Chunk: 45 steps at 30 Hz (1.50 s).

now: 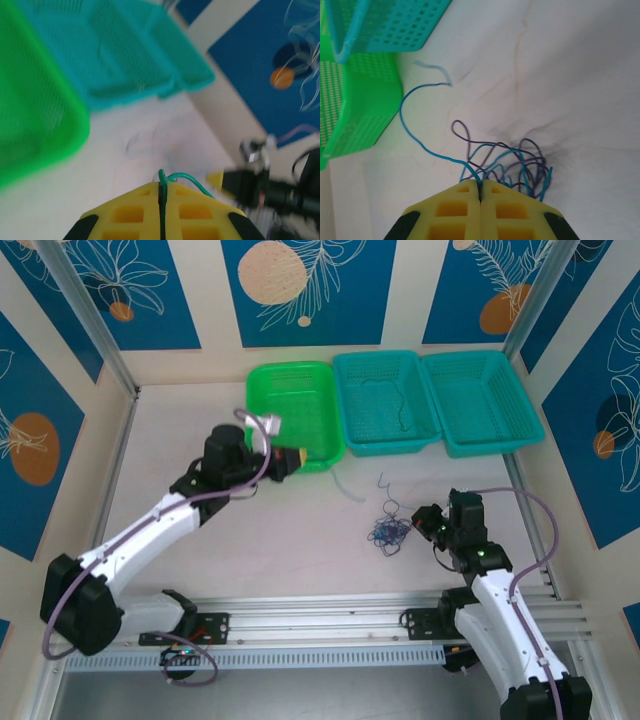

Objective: Untangle the cables

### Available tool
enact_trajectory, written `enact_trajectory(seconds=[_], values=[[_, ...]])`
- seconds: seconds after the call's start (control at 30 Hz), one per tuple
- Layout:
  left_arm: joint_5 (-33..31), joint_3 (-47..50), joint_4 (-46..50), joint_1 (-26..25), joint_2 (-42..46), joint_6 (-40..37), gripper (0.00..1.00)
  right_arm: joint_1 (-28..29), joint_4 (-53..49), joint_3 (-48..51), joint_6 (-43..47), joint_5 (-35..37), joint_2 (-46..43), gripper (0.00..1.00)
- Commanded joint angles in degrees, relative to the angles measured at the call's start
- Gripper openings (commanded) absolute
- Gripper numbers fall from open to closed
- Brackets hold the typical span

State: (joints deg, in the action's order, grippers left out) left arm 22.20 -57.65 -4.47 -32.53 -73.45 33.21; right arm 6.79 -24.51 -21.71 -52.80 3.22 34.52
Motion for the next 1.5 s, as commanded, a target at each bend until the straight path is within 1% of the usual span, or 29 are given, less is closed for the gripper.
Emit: enact_trajectory(seconds=[0.0,0.1,0.23,0.43,0.47,0.5,0.53,0.57,0.6,0.63,0.67,0.73,0.87,1.0,1.03,1.13,1.2,1.3,1.47], values=[[-4.7,-10.2,-5.9,-0.3,-9.1,-1.4,0.00,1.5,-4.4,0.8,-2.8,4.0,-1.9,0.00],[-7.6,-20.0,-8.2,-0.3,-19.4,-1.0,0.00,3.5,-4.9,0.4,-2.4,4.1,-2.5,0.00],[-10.7,-34.0,-5.9,-0.3,-33.0,-3.2,0.00,5.8,-4.3,-0.5,-1.6,4.4,-2.6,0.00],[-10.5,-56.7,0.3,-0.4,-51.6,-4.8,0.00,7.4,-3.9,-1.5,0.8,4.4,-2.0,0.00],[-10.0,-60.6,2.1,-0.4,-54.2,-5.4,0.03,7.3,-4.2,-1.9,1.3,4.4,-2.0,0.00],[-9.6,-64.3,3.9,-0.4,-56.3,-6.1,0.29,7.4,-4.8,-2.2,1.8,4.6,-1.9,0.00],[-9.3,-66.5,5.2,-0.5,-57.9,-6.8,0.48,7.4,-5.2,-2.6,2.3,4.7,-2.1,0.00],[-8.8,-68.3,6.2,-0.6,-58.7,-7.3,0.60,7.4,-5.9,-2.9,2.8,4.9,-2.2,0.00],[-8.5,-68.9,6.5,-0.8,-58.9,-8.0,0.68,7.4,-6.2,-3.2,3.1,4.9,-2.3,0.00],[-8.6,-68.7,6.9,-0.9,-58.6,-8.6,0.72,7.4,-6.5,-3.3,3.2,4.9,-2.2,0.00],[-8.8,-68.3,7.6,-1.1,-58.0,-9.5,0.75,7.4,-6.5,-3.4,3.3,4.9,-2.3,0.00],[-8.6,-65.1,7.0,-1.2,-55.5,-10.7,0.80,7.4,-6.0,-3.3,3.6,4.4,-2.2,0.00],[-8.1,-50.0,0.9,-1.4,-45.4,-11.9,0.84,7.4,-4.4,-3.4,5.1,2.0,-1.8,0.00],[-8.0,-32.4,-4.8,-1.3,-32.1,-10.8,0.84,8.2,-2.7,-4.4,7.4,-2.2,-1.0,0.00],[-8.0,-27.0,-5.9,-1.4,-28.4,-10.3,0.84,8.6,-2.2,-5.1,7.9,-2.9,-0.6,0.00],[-8.1,-15.1,-7.5,-1.5,-18.2,-8.2,0.82,10.5,-1.4,-8.0,9.2,-4.0,0.8,0.00],[-8.8,-7.3,-8.3,-1.9,-11.0,-6.8,0.81,12.6,-0.6,-10.9,10.2,-3.8,2.1,0.00],[-10.5,2.6,-6.8,-2.6,-0.3,-5.5,0.80,17.0,2.0,-16.3,11.8,-3.5,6.0,0.00],[-15.3,15.6,1.4,-3.4,18.1,-2.8,0.80,25.7,7.1,-29.9,15.7,-0.6,19.0,0.00]])
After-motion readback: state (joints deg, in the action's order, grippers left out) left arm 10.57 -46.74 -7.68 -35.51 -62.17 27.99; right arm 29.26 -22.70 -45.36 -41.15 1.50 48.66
